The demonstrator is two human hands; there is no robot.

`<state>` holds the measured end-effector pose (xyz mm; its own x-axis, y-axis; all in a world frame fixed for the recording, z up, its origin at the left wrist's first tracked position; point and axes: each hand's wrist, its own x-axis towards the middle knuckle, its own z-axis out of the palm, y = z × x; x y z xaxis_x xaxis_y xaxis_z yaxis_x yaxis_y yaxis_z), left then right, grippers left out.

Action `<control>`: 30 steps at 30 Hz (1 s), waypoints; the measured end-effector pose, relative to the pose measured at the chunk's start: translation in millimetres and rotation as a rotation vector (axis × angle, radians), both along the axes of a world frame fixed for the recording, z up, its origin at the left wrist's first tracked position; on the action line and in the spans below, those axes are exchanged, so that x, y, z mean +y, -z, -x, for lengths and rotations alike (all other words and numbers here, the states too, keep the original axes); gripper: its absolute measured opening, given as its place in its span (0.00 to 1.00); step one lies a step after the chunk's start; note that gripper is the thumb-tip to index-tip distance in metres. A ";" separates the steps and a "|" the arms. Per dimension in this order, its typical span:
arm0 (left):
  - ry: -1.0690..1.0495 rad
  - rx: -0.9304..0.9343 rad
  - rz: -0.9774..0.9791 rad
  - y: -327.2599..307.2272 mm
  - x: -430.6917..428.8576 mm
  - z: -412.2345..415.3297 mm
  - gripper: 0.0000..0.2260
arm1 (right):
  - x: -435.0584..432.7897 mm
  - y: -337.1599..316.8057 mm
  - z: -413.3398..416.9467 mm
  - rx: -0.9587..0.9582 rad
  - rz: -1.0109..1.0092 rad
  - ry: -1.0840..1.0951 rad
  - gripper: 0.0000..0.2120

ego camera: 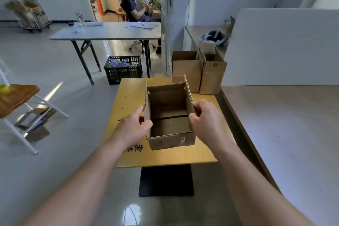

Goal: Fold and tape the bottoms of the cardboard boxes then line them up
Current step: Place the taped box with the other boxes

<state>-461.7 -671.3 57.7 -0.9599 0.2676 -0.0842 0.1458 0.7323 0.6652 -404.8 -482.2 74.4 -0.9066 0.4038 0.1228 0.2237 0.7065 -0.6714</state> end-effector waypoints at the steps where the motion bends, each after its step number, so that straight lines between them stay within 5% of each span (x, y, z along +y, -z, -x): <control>1: -0.014 0.009 0.008 0.2 3.1 10.1 0.26 | 3.7 1.5 11.7 0.000 0.003 -0.012 0.10; 12: -0.166 -0.034 -0.010 22.6 1.4 127.9 0.26 | 11.0 20.0 147.0 -0.045 0.000 -0.152 0.17; 30: 0.009 -0.096 -0.014 41.6 38.1 391.5 0.26 | 37.5 44.5 379.2 0.042 -0.653 0.045 0.09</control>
